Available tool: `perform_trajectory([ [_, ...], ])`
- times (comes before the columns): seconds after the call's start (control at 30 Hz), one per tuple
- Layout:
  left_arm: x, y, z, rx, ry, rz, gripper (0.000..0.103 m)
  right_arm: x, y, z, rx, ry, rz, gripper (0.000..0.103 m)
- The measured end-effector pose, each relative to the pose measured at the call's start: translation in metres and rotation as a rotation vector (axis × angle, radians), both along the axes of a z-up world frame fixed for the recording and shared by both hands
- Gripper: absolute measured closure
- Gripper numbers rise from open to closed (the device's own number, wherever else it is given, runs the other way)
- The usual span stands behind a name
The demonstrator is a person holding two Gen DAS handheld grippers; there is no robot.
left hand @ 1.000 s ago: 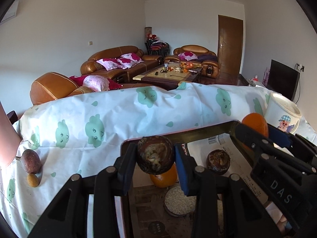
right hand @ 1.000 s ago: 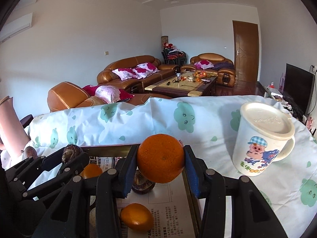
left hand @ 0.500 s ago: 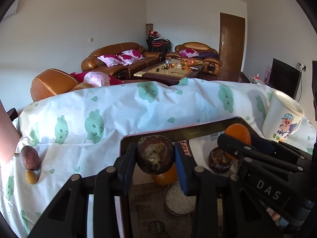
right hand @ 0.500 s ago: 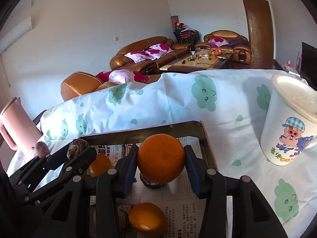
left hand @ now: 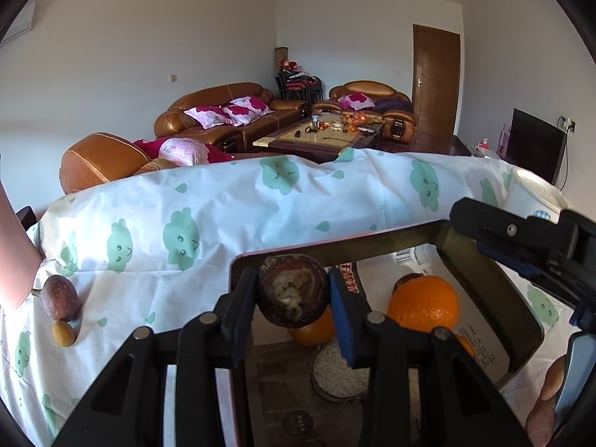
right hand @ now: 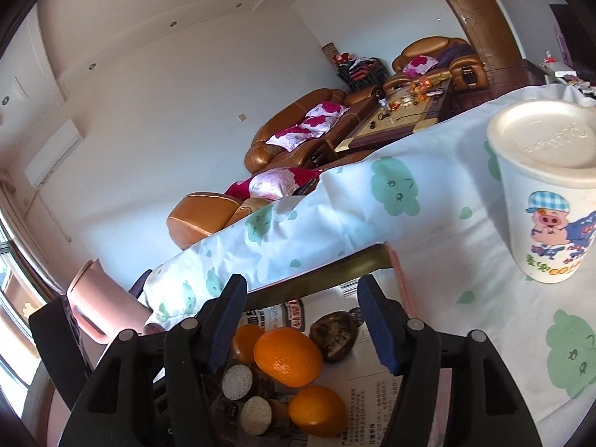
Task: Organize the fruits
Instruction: 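Carry the orange and mangosteen over the tin tray and release both, then lift both open tools away from the tray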
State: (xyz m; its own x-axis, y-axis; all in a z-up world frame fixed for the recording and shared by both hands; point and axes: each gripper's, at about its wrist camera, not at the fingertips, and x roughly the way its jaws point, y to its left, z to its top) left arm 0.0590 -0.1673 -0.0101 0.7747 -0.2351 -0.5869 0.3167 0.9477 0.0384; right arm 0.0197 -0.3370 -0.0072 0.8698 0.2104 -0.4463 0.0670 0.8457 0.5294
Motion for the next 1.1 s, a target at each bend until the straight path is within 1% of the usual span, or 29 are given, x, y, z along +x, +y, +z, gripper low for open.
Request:
perform_trajectory([
  [0.03,0.000,0.000,0.001,0.001,-0.003,0.005,0.054,-0.001,0.000,0.000,-0.013,0.005,-0.013,0.039],
  [0.07,-0.001,0.001,0.001,0.004,-0.010,0.012,0.039,-0.001,0.001,0.000,-0.025,0.008,-0.020,0.039],
  [0.1,-0.003,0.001,0.002,0.008,-0.021,0.021,0.031,-0.002,0.003,0.000,-0.041,0.011,-0.027,0.039],
  [0.13,-0.005,0.001,0.003,0.011,-0.036,0.030,0.020,-0.002,0.006,0.001,-0.063,0.013,-0.036,0.039],
  [0.23,-0.012,0.002,0.006,0.018,-0.072,0.038,0.006,-0.007,0.012,0.006,-0.160,0.004,-0.075,0.039],
  [0.27,-0.013,0.002,0.006,0.020,-0.078,0.037,0.003,-0.009,0.015,0.008,-0.200,-0.002,-0.095,0.039],
  [0.33,-0.016,0.003,0.008,0.020,-0.089,0.035,0.003,-0.015,0.018,0.011,-0.272,-0.017,-0.133,0.038],
  [0.4,-0.018,0.004,0.008,0.023,-0.094,0.034,0.000,-0.016,0.021,0.012,-0.322,-0.021,-0.167,0.033],
  [0.47,-0.020,0.005,0.009,0.021,-0.097,0.038,0.000,-0.018,0.019,0.012,-0.335,-0.024,-0.189,0.032],
  [0.67,-0.025,0.008,0.009,0.018,-0.105,0.051,0.000,-0.029,0.012,0.012,-0.322,-0.039,-0.240,0.031],
  [0.77,-0.030,0.010,0.010,0.019,-0.119,0.064,0.000,-0.035,0.014,0.015,-0.341,-0.065,-0.262,0.031],
  [0.87,-0.034,0.014,0.011,0.013,-0.128,0.072,0.000,-0.043,0.023,0.020,-0.395,-0.091,-0.284,0.031],
  [1.0,-0.039,0.020,0.012,0.008,-0.136,0.083,0.000,-0.054,0.040,0.025,-0.484,-0.124,-0.301,0.022],
  [1.1,-0.042,0.024,0.012,0.006,-0.142,0.086,0.000,-0.063,0.052,0.028,-0.538,-0.146,-0.303,0.020],
])
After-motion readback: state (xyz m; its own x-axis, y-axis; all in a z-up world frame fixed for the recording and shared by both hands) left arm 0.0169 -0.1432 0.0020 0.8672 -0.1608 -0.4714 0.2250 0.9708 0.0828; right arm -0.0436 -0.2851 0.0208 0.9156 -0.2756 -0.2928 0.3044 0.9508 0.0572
